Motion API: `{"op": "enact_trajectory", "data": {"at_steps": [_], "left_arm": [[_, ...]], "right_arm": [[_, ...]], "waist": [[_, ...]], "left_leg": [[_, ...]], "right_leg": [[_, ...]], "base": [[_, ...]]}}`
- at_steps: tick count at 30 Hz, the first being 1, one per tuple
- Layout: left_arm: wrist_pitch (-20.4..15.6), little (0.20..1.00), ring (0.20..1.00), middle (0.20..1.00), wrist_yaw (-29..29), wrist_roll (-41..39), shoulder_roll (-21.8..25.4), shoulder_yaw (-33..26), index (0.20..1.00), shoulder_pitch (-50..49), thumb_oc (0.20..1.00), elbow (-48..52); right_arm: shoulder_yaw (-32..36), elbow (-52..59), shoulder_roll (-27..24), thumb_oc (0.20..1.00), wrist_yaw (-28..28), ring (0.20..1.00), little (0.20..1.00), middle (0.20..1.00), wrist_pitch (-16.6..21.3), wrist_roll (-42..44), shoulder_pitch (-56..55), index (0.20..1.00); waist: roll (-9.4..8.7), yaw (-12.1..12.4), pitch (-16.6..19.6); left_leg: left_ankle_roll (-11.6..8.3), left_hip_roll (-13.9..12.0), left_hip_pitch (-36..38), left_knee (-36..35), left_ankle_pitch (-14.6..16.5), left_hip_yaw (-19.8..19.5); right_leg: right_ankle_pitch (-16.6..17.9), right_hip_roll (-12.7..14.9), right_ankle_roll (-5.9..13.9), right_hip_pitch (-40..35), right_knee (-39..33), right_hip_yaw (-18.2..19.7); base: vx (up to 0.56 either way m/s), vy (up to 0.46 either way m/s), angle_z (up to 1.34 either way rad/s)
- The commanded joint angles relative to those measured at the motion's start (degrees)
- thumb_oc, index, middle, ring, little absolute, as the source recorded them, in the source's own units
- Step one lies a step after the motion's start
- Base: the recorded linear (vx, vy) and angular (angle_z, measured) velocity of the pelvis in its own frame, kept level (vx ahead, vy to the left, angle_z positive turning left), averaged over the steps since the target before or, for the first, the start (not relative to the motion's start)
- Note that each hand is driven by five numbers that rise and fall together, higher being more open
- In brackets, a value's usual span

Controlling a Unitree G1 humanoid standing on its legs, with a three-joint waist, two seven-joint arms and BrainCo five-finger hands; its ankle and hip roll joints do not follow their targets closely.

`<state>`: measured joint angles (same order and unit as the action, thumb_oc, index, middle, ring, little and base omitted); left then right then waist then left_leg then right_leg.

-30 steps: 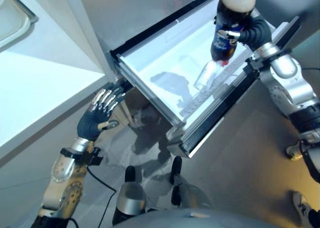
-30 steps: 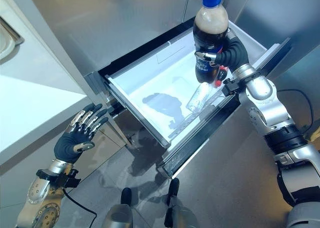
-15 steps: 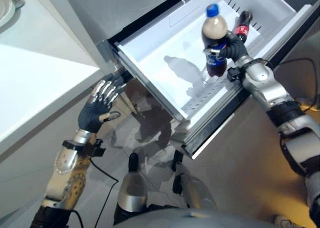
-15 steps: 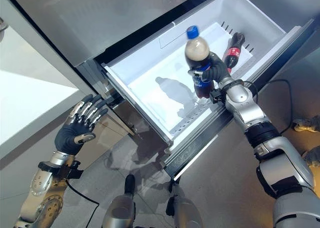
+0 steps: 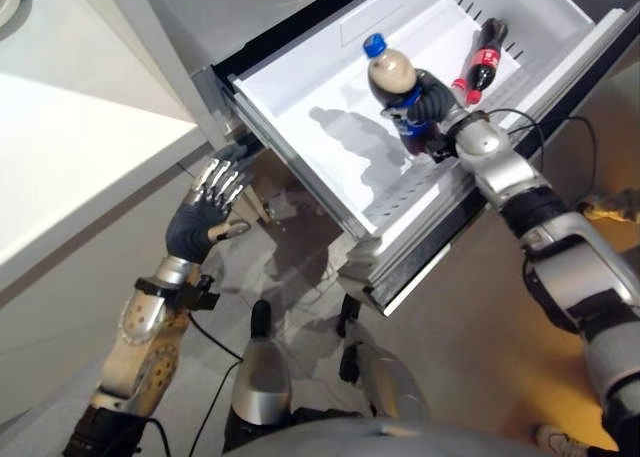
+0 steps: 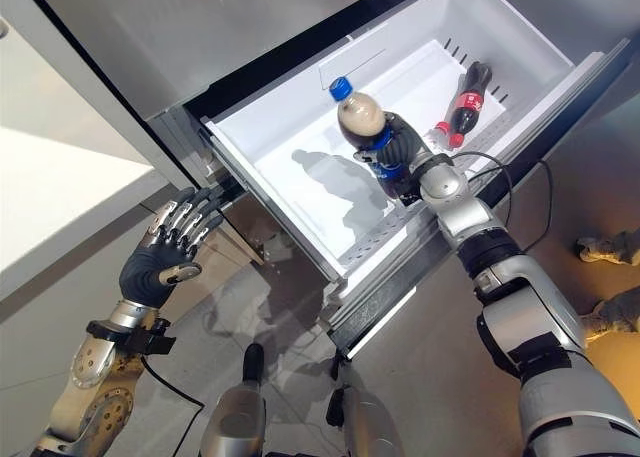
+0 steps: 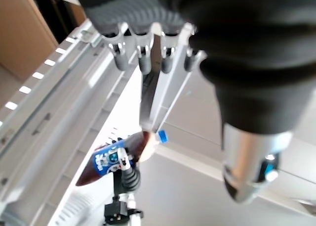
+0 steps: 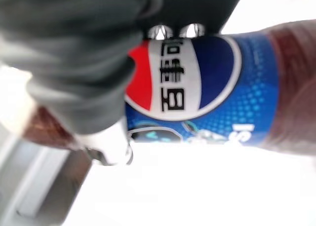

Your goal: Take the drinks into the refrigerator

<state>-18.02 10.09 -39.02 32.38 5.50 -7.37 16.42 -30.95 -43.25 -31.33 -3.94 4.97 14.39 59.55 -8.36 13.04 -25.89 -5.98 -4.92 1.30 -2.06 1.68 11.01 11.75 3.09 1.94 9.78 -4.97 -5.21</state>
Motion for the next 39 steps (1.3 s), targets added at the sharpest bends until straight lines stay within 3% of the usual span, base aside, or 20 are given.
{"op": "enact_trajectory", "data": {"at_steps": [1,13,24,39], "left_arm": [[-2.3,1.000,1.000,1.000,-1.2,2.5,-0.1,-1.2,1.000,-1.2,1.000,6.7],[-2.1,1.000,1.000,1.000,-3.6,4.0,-1.0,-1.7,1.000,-1.0,1.000,7.4],[-2.0,1.000,1.000,1.000,-4.2,5.3,-1.2,-2.0,1.000,-1.0,1.000,8.6],[-1.8,1.000,1.000,1.000,-4.3,5.8,-1.0,-2.2,1.000,-1.0,1.000,9.1]], "right_arm": [[-3.3,-1.0,9.6,0.200,2.3,0.200,0.200,0.200,3.3,-2.9,0.5,0.200],[-4.7,-8.4,16.4,0.200,4.1,0.200,0.200,0.200,1.1,-15.6,-1.2,0.200],[-8.1,-4.8,16.8,0.200,3.9,0.200,0.200,0.200,0.5,-30.0,-2.3,0.200],[-7.8,-1.9,15.7,0.200,3.1,0.200,0.200,0.200,0.0,-34.7,-3.1,0.200]], "waist": [[1.92,1.7,-1.7],[1.03,2.2,-2.9],[-0.01,2.2,-3.2],[-0.57,1.9,-3.1]], "left_leg": [[5.30,2.2,-4.8,0.1,-0.9,-4.7],[5.26,1.9,-5.3,-0.5,-1.3,-4.8],[5.19,1.7,-5.0,-0.7,-1.1,-4.9],[5.20,1.6,-4.6,-1.1,-1.1,-5.1]], "right_leg": [[-7.4,0.6,3.12,1.6,11.3,-2.2],[-7.0,0.2,3.07,1.8,10.5,-2.4],[-7.1,-0.1,3.07,1.5,10.2,-2.3],[-7.1,-0.2,3.00,1.1,9.9,-2.7]], "base": [[0.00,0.000,0.00],[0.00,0.000,0.00],[0.00,-0.001,0.01],[0.00,0.000,0.00]]}}
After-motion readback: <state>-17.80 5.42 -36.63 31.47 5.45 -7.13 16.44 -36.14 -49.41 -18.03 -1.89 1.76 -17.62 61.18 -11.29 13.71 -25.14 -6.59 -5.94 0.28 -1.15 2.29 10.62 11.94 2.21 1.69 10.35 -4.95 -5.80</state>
